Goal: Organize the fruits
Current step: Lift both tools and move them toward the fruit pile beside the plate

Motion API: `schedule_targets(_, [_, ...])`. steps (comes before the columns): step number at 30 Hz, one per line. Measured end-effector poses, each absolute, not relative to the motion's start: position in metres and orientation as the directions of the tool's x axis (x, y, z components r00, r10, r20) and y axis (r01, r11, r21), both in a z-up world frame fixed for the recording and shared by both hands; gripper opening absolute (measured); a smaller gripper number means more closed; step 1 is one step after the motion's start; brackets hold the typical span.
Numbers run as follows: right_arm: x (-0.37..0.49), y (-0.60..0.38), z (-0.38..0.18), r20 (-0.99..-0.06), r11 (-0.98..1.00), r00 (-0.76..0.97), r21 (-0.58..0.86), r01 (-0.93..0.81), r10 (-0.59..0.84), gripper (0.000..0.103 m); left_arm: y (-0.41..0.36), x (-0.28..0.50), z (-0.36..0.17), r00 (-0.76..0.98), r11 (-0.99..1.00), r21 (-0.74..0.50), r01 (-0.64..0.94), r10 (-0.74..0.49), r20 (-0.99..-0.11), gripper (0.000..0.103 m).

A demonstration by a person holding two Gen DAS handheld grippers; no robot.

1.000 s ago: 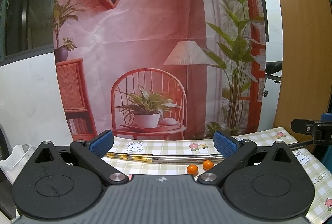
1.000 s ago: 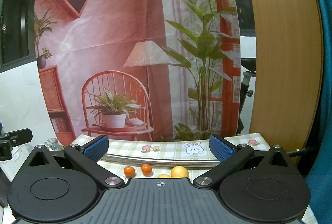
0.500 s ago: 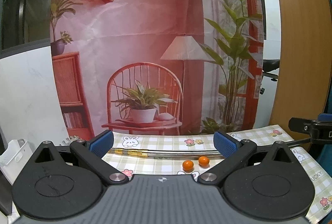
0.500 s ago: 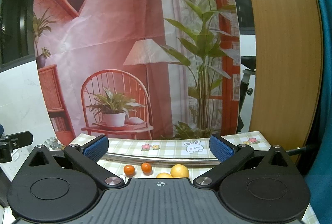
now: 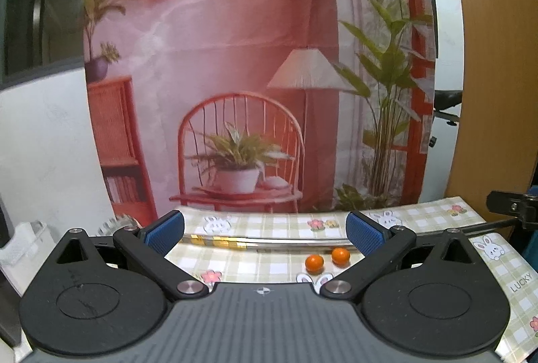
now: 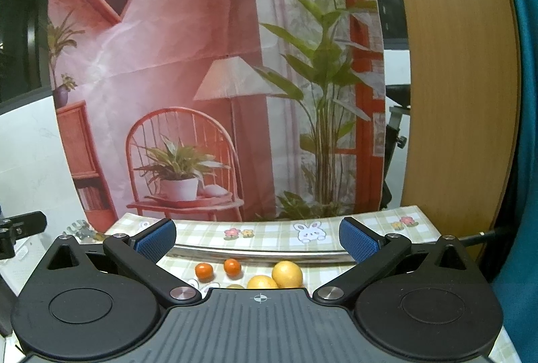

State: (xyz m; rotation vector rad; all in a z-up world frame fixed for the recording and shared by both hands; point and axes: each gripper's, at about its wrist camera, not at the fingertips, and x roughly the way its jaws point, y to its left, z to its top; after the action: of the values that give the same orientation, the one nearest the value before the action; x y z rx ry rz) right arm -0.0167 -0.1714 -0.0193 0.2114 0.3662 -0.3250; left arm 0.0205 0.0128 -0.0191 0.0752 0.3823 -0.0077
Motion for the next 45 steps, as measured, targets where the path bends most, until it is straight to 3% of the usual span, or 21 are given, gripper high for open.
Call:
schedule_targets(4, [-0.009, -0.182, -0.039, -0.414, 0.919, 0.870, 0.161, 0.359, -0.268, 0.103, 0.026, 0.045, -0.035, 0.898, 1.000, 0.024, 0.015, -0.003, -0.440, 0.103])
schedule_targets(19, [0.038, -0.221, -0.099, -0.505, 0.919, 0.827, 0.150, 0.364, -0.245, 0.103, 0.035, 0.118, -0.084, 0.841, 0.991, 0.035, 0.130, -0.091, -0.534, 0.101])
schedule_targets(28, [0.064, -0.252, -0.126, -0.571, 0.909, 0.790, 0.169, 0.381, -0.225, 0.103, 0.032, 0.173, -0.116, 0.772, 0.981, -0.005, 0.193, -0.155, -0.616, 0.088])
schedule_targets(33, [0.078, -0.267, -0.138, -0.596, 0.898, 0.767, 0.166, 0.408, -0.239, 0.101, 0.025, 0.207, -0.130, 0.731, 0.977, -0.001, 0.214, -0.161, -0.663, 0.070])
schedule_targets(40, [0.098, -0.277, -0.158, -0.624, 0.895, 0.749, 0.172, 0.411, -0.224, 0.098, 0.013, 0.240, -0.155, 0.695, 0.956, -0.086, 0.280, -0.264, -0.668, 0.068])
schedule_targets(45, [0.105, -0.282, -0.173, -0.646, 0.886, 0.733, 0.189, 0.423, -0.212, 0.098, -0.017, 0.263, -0.189, 0.670, 0.939, -0.010, 0.344, -0.253, -0.698, 0.065])
